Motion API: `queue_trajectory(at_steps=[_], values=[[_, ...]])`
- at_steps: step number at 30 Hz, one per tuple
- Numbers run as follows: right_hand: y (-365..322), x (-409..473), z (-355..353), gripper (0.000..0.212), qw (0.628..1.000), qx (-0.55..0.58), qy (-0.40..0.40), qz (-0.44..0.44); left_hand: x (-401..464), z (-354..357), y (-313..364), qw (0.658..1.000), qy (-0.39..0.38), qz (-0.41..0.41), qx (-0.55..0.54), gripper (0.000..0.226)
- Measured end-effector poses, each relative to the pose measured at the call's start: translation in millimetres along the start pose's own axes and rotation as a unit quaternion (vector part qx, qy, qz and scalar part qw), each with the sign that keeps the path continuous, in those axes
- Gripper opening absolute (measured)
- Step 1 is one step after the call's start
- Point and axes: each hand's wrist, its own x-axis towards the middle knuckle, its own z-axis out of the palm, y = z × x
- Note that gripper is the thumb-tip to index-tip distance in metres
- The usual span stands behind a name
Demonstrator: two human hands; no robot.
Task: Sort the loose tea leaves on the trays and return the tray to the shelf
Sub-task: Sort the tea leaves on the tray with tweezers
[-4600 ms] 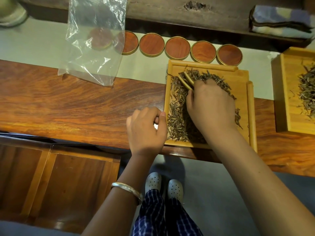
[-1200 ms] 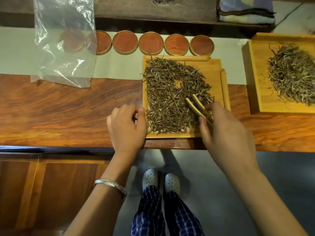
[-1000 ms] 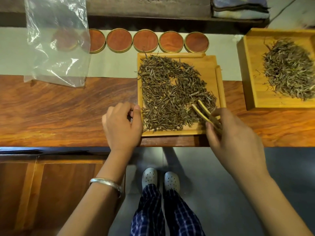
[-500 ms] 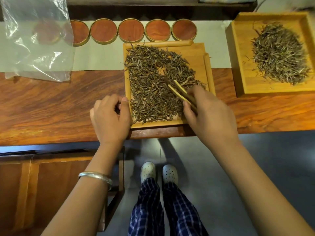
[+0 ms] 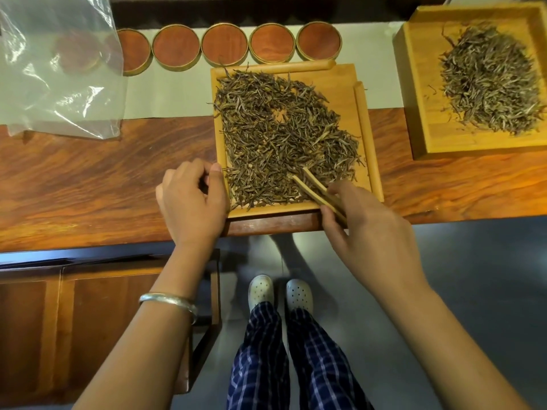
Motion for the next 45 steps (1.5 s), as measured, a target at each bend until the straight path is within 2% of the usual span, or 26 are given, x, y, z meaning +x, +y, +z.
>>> queue_trajectory(at_steps=[8, 15, 20, 24, 28, 34, 39, 45], values=[[21, 15, -12, 0.021, 0.997, -0.017, 0.056, 0.042, 1, 1, 0, 1.000, 0.003, -0.001, -0.001, 0.033], [38, 17, -18, 0.022, 0.998, -0.039, 0.025, 0.039, 1, 1, 0, 1.000, 0.005, -0.002, 0.003, 0.033], [29, 12, -26, 0.020, 0.998, -0.030, 0.048, 0.038, 1, 1, 0, 1.000, 0.006, 0.000, 0.005, 0.034], [13, 16, -17, 0.019, 0.999, -0.027, 0.011, 0.023, 1, 0, 0, 1.000, 0.008, -0.002, -0.004, 0.032], [24, 2, -17, 0.021, 0.999, -0.026, -0.001, 0.033, 1, 1, 0, 1.000, 0.010, -0.002, -0.007, 0.028], [39, -1, -26, 0.016, 0.995, 0.020, 0.059, 0.078, 1, 1, 0, 1.000, 0.008, -0.002, -0.007, 0.029], [41, -1, -23, 0.017, 0.996, -0.028, 0.027, 0.081, 1, 1, 1, 1.000, 0.007, -0.002, -0.006, 0.030], [36, 0, -23, 0.016, 0.996, -0.016, 0.040, 0.075, 1, 1, 0, 1.000, 0.008, -0.003, -0.008, 0.030]])
